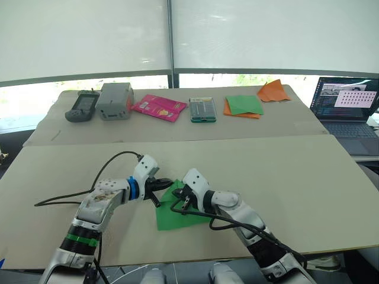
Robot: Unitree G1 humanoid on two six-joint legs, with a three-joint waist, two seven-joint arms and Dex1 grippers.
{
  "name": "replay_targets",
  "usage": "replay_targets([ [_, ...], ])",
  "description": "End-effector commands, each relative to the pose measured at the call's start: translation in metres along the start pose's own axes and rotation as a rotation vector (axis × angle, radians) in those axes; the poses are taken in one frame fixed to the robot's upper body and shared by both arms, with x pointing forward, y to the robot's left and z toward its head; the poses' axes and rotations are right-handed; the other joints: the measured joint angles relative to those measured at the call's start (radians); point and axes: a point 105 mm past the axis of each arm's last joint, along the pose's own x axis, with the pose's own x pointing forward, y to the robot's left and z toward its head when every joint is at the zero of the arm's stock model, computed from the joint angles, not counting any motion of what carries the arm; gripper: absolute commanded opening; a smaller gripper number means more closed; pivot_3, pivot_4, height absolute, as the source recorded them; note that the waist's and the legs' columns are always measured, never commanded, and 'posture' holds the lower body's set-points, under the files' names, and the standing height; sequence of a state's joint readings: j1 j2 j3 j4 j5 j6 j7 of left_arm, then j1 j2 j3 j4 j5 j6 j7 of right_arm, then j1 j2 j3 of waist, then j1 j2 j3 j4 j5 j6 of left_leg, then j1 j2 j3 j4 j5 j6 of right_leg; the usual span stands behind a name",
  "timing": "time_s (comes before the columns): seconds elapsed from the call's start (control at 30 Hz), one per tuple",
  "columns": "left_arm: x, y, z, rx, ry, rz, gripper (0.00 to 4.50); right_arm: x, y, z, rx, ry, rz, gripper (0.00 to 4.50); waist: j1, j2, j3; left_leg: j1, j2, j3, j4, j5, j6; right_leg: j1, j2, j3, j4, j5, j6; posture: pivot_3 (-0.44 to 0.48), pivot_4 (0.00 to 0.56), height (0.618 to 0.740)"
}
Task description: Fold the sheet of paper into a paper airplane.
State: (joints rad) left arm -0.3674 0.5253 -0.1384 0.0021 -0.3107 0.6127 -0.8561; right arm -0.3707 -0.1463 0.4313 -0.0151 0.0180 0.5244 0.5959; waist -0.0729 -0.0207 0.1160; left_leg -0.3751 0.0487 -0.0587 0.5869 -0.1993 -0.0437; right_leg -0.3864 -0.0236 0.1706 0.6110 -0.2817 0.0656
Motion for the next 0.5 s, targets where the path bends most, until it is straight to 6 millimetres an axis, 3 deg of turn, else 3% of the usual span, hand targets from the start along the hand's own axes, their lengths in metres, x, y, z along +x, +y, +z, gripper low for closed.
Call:
replay_targets([
  [0.03,0.004,0.003,0.002,0.045,0.015,0.007,0.02,-0.003,-0.001,-0.001,0.003,0.007,-0.015,0.0,0.001,0.0,0.0,0.0,0.0,0.0,0.0,0.0,0.0,0.0,0.0,0.0,0.0,0.0,0.0,0.0,0.15,0.74],
  [0.33,0.02,0.002,-0.016,0.069,0.087,-0.009,0.02,-0.003,0.001,0.0,0.011,0.008,-0.019,0.0,0.003,0.0,0.0,0.0,0.0,0.0,0.001,0.0,0.0,0.0,0.0,0.0,0.0,0.0,0.0,0.0,0.15,0.74],
  [0.5,0.02,0.001,-0.03,0.068,0.138,-0.009,0.02,-0.003,0.001,0.0,0.015,0.01,-0.02,0.0,0.003,0.0,-0.001,0.0,0.0,0.0,0.001,0.0,0.0,0.001,0.0,0.0,0.0,0.0,0.0,0.0,0.15,0.74],
])
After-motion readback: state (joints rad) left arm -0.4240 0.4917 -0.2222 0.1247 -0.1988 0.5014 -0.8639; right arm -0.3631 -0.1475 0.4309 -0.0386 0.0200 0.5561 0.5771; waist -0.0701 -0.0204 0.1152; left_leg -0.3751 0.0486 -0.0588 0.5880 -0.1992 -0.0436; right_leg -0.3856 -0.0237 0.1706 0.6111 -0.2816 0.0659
